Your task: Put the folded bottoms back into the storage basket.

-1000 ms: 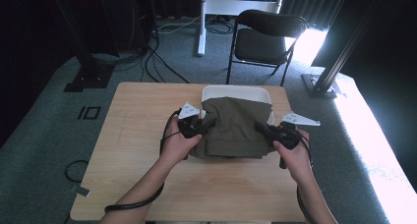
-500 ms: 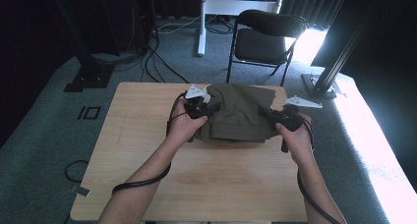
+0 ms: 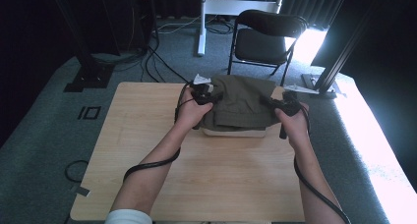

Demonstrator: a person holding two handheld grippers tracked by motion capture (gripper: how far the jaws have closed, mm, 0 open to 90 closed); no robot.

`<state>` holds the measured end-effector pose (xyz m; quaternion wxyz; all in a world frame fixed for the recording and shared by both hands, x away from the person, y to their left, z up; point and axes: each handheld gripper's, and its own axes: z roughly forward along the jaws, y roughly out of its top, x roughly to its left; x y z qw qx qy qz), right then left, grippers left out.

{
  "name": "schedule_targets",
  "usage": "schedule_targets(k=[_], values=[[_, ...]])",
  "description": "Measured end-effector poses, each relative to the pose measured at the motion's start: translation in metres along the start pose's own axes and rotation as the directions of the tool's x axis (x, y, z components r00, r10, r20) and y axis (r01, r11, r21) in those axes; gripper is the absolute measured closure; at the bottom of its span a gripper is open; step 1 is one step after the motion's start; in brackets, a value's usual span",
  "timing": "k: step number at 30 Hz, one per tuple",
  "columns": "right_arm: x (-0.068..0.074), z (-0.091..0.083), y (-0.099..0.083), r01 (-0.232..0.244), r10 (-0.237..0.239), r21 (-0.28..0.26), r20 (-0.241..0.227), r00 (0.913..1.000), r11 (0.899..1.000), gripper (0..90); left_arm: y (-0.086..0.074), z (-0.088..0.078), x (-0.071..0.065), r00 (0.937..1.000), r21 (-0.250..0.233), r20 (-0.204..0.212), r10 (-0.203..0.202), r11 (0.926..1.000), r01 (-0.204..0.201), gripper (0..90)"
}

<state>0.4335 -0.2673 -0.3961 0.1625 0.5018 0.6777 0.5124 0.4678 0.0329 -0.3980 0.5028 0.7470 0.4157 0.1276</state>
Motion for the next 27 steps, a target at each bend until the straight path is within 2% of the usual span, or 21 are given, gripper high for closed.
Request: schedule_targets(k=[7,13,16,27], values=[[-0.016,0.024,-0.003,-0.029,0.027,0.039,0.043,0.9987,0.999,80.6,0.000,0.024,0.011,0.9998,0.016,-0.008,-0.018,0.9997,0.018,79.2],[-0.027,0.036,0.002,-0.035,0.032,0.046,0.071,0.9970,0.998,80.6,0.003,0.043,0.019,0.9986,0.025,-0.020,-0.048,0.9985,0.049,79.2],[-0.031,0.045,0.002,-0.041,0.036,0.054,0.090,0.9953,0.998,80.6,0.002,0.051,0.022,0.9985,0.027,-0.036,-0.043,0.9987,0.044,79.2],[-0.040,0.071,-0.018,-0.059,0.044,0.128,0.117,0.9922,0.990,80.5,-0.013,0.069,0.030,0.9967,0.116,-0.079,-0.017,0.9929,0.026,79.0]])
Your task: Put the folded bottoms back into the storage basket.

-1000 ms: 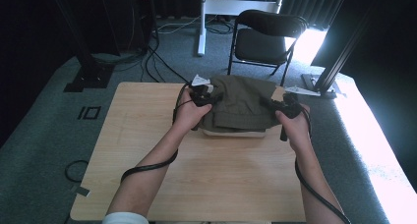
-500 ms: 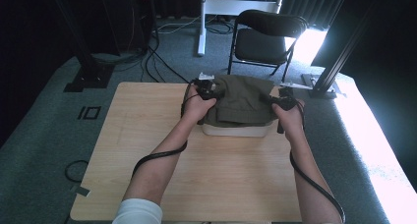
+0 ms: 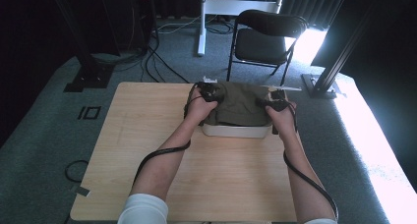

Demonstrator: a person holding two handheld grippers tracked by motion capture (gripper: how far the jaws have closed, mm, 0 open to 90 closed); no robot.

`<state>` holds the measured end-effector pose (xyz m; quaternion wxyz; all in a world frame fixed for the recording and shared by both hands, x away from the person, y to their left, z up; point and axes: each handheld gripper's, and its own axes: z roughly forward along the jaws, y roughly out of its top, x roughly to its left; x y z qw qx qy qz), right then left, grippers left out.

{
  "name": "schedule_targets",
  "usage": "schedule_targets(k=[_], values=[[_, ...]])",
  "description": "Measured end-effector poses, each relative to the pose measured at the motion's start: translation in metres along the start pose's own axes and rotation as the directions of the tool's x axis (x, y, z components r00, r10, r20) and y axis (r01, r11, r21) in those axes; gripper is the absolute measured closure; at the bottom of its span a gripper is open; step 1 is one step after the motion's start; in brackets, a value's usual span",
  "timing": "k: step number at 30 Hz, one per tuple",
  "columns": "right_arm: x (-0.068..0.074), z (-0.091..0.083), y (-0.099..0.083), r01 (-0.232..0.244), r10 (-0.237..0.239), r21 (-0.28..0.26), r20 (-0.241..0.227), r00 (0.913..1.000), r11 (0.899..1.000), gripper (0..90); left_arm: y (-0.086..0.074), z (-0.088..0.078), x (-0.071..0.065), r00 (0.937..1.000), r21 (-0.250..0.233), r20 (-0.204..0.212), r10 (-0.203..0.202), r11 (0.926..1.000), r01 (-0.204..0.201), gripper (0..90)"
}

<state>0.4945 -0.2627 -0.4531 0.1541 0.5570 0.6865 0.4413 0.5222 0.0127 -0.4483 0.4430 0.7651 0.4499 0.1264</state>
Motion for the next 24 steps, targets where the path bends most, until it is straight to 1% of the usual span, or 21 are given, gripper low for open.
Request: schedule_targets(k=[3,9,11,12,13,15,16,18,19,21,22,23,24], values=[[-0.001,0.008,-0.004,-0.008,0.007,0.027,0.007,0.9999,1.000,80.5,-0.004,0.005,0.002,0.9999,0.024,-0.013,0.001,0.9997,-0.001,78.9],[-0.002,0.018,-0.007,-0.018,0.016,0.072,0.025,0.9996,0.997,80.3,-0.010,0.013,0.006,0.9995,0.050,-0.031,-0.004,0.9987,0.005,78.6],[-0.002,0.021,-0.008,-0.021,0.018,0.085,0.037,0.9992,0.996,80.3,-0.011,0.016,0.006,0.9993,0.073,-0.038,-0.003,0.9973,0.006,78.3],[-0.002,0.023,-0.009,-0.018,0.014,0.090,0.044,0.9989,0.996,80.3,-0.012,0.017,0.006,0.9989,0.084,-0.046,-0.004,0.9965,0.008,78.3],[-0.001,0.024,-0.009,-0.016,0.011,0.099,0.051,0.9986,0.995,80.2,-0.013,0.019,0.006,0.9990,0.094,-0.046,0.004,0.9955,0.001,78.1],[-0.001,0.026,-0.011,-0.009,0.002,0.113,0.062,0.9981,0.994,80.2,-0.016,0.021,0.006,0.9987,0.115,-0.051,0.004,0.9934,0.002,77.7],[-0.001,0.027,-0.011,-0.013,0.006,0.118,0.062,0.9980,0.993,80.2,-0.017,0.022,0.006,0.9989,0.122,-0.045,0.012,0.9925,-0.007,77.5],[-0.001,0.028,-0.012,-0.013,0.004,0.125,0.066,0.9978,0.992,80.1,-0.019,0.024,0.007,0.9987,0.131,-0.050,0.009,0.9914,-0.003,77.1],[-0.002,0.029,-0.013,-0.010,0.001,0.128,0.068,0.9977,0.992,79.9,-0.020,0.024,0.006,0.9988,0.133,-0.046,0.015,0.9911,-0.009,76.9],[-0.002,0.031,-0.014,-0.010,0.000,0.140,0.073,0.9973,0.990,79.3,-0.020,0.025,0.007,0.9985,0.142,-0.053,0.016,0.9898,-0.009,75.9],[-0.002,0.032,-0.014,-0.009,-0.002,0.142,0.076,0.9971,0.990,77.9,-0.021,0.025,0.007,0.9983,0.144,-0.054,0.023,0.9894,-0.015,74.5],[-0.002,0.032,-0.014,-0.007,-0.004,0.141,0.077,0.9970,0.990,76.9,-0.021,0.025,0.008,0.9980,0.147,-0.060,0.020,0.9891,-0.011,73.0],[-0.001,0.032,-0.014,-0.001,-0.010,0.139,0.078,0.9969,0.990,75.1,-0.022,0.026,0.008,0.9978,0.149,-0.060,0.029,0.9887,-0.019,71.0]])
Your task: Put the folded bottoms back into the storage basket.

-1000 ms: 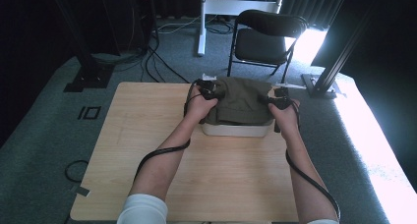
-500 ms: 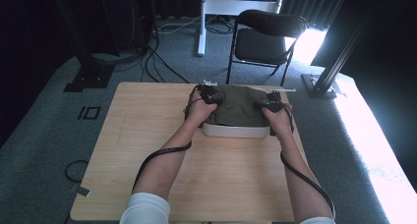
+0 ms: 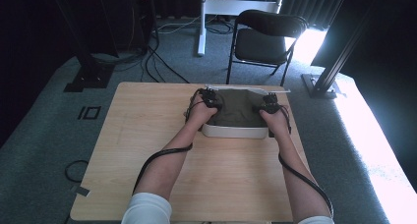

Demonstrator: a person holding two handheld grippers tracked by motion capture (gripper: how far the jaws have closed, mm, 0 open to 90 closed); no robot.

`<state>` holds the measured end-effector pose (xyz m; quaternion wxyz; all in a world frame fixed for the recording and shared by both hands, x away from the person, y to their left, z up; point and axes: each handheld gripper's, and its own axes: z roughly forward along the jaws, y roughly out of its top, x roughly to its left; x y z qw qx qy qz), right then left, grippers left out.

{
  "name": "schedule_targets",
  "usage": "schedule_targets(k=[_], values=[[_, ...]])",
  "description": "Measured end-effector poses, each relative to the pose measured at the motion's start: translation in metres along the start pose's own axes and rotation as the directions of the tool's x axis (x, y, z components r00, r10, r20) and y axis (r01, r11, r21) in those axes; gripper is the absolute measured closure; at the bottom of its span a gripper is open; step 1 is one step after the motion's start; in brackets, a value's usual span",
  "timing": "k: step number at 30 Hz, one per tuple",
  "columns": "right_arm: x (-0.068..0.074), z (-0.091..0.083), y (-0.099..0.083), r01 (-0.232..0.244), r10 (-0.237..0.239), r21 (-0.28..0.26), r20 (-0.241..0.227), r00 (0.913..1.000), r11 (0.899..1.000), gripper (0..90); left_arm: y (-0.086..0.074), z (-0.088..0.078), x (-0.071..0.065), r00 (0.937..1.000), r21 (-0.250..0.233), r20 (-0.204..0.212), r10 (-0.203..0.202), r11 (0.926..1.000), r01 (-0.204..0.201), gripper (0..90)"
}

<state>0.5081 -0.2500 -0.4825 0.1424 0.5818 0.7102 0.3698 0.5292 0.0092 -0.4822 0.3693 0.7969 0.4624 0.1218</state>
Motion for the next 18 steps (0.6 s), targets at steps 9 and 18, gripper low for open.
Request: schedule_targets(k=[9,18], values=[[0.005,-0.005,0.003,0.083,-0.081,-0.020,0.060,0.9949,0.996,56.2,-0.001,-0.008,0.001,0.9993,-0.049,0.018,-0.033,0.9982,0.033,65.1],[0.011,-0.029,0.012,0.056,-0.057,-0.147,-0.003,0.9984,0.988,29.1,-0.003,-0.029,0.000,0.9976,-0.153,0.060,0.033,0.9879,-0.024,30.8]])
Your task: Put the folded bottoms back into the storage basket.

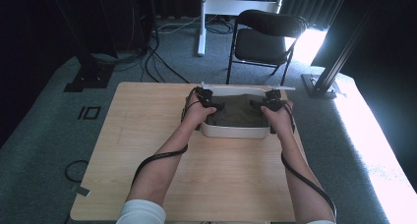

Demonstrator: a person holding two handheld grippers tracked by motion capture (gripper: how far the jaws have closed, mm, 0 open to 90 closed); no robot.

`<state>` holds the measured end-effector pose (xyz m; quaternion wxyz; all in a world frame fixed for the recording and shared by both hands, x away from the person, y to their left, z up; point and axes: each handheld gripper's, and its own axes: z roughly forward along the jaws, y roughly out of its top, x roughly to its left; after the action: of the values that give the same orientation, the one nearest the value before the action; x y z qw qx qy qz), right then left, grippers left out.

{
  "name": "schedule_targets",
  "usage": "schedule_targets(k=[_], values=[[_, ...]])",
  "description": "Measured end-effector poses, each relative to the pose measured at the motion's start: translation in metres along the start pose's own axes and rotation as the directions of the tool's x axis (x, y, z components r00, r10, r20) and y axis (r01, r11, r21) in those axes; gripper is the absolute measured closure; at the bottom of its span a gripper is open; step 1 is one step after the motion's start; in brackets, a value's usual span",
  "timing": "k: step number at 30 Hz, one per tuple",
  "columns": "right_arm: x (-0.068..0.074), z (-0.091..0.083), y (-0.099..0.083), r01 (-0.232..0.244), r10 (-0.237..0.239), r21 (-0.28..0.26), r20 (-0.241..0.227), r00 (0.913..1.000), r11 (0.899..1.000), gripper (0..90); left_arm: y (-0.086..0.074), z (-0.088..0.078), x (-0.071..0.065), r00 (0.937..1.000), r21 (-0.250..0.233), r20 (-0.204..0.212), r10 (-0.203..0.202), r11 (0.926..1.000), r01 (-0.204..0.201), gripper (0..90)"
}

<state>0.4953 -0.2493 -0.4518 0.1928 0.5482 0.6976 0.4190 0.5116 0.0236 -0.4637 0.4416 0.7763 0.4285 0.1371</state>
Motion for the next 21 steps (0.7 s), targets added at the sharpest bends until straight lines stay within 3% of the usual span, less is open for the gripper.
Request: schedule_targets(k=[2,3,5,9,12,15,18,21], values=[[0.002,-0.003,-0.002,-0.023,0.023,0.003,-0.001,0.9997,1.000,27.6,-0.001,-0.007,-0.003,0.9998,-0.001,0.015,-0.011,0.9999,0.011,29.0],[0.002,-0.004,-0.003,0.019,-0.019,-0.006,-0.003,0.9998,1.000,26.1,-0.001,-0.011,-0.004,0.9999,0.000,0.010,-0.012,0.9999,0.012,21.7],[0.002,-0.005,-0.005,0.038,-0.038,-0.003,0.000,0.9993,0.999,23.7,-0.002,-0.015,-0.006,0.9997,-0.018,0.019,-0.012,0.9998,0.013,17.3],[0.001,-0.009,-0.014,0.038,-0.039,-0.025,-0.027,0.9989,0.999,20.9,-0.009,-0.020,-0.007,0.9998,-0.047,0.012,0.015,0.9988,-0.015,17.2],[0.001,-0.010,-0.017,0.046,-0.047,-0.045,-0.035,0.9983,0.998,19.7,-0.016,-0.020,-0.007,0.9998,-0.048,0.020,-0.003,0.9988,0.004,17.2],[0.002,-0.012,-0.020,0.048,-0.051,-0.078,-0.036,0.9980,0.996,15.1,-0.018,-0.022,-0.008,0.9999,-0.058,0.014,0.008,0.9983,-0.007,17.2],[0.005,-0.013,-0.023,0.084,-0.086,-0.084,-0.017,0.9962,0.993,14.3,-0.018,-0.026,-0.008,0.9996,-0.064,0.004,0.027,0.9976,-0.027,17.2],[0.009,-0.016,-0.027,0.103,-0.107,-0.085,-0.040,0.9935,0.991,14.4,-0.017,-0.029,-0.010,0.9995,-0.069,0.004,0.031,0.9972,-0.031,17.2]])
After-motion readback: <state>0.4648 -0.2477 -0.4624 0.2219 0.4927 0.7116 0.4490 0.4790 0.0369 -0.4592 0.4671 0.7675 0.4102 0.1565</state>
